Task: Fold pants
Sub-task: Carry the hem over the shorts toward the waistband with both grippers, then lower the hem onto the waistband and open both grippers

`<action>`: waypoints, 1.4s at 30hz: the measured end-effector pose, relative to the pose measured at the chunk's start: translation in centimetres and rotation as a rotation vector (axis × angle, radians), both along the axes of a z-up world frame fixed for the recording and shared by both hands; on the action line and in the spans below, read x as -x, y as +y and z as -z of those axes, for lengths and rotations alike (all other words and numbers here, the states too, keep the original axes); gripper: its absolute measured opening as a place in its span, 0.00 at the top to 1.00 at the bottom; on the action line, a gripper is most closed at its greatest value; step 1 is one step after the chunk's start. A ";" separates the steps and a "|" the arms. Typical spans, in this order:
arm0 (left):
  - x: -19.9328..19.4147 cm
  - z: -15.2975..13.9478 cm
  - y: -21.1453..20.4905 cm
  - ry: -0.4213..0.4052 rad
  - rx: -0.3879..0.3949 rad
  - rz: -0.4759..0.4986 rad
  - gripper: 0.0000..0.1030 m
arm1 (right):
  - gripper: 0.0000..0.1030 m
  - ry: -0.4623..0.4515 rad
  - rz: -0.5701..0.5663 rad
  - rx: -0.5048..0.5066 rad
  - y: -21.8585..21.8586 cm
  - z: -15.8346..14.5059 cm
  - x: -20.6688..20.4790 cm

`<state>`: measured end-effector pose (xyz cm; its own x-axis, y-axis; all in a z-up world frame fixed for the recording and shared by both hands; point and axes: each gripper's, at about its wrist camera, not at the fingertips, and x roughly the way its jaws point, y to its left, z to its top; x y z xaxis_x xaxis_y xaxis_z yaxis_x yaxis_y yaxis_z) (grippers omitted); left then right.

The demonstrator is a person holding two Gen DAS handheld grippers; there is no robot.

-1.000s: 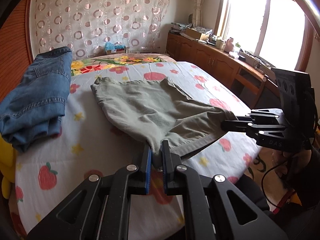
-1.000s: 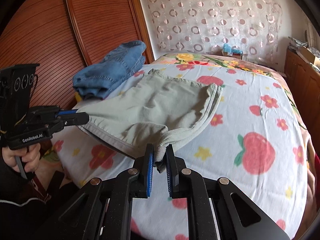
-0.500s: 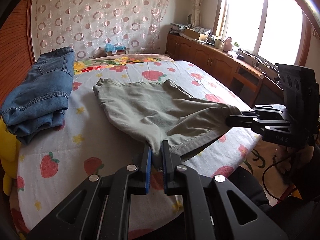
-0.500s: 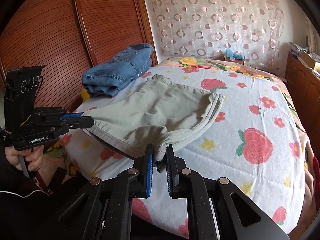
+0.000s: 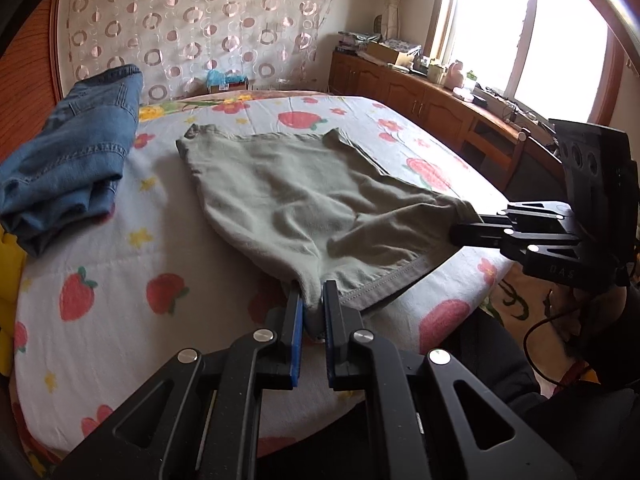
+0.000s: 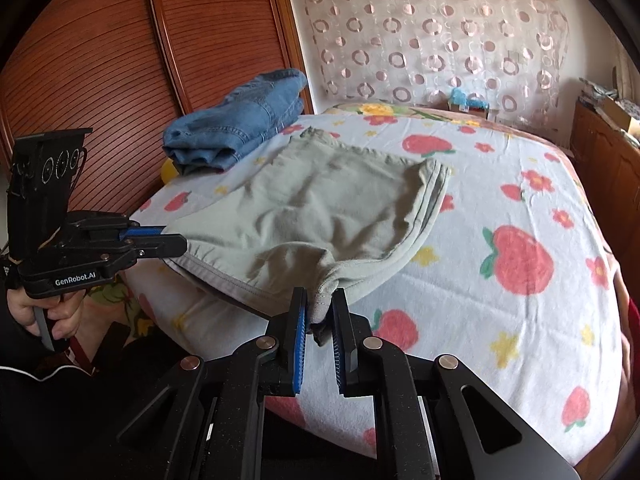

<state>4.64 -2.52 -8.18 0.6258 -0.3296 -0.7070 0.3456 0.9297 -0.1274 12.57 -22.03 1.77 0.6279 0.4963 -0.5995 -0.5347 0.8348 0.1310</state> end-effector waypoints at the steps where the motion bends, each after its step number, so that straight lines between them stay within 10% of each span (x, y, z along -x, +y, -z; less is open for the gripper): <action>1: 0.1 -0.1 0.0 -0.002 0.003 0.001 0.91 | 0.89 -0.001 -0.001 -0.002 0.0 0.0 0.0; 17: 2.8 -6.5 -1.0 -0.129 0.022 0.034 0.91 | 0.89 -0.106 0.012 -0.057 -2.3 -4.0 3.5; 42: -7.6 -3.8 0.7 -0.212 -0.007 -0.062 0.91 | 0.89 -0.171 0.078 0.029 2.4 -1.7 -7.7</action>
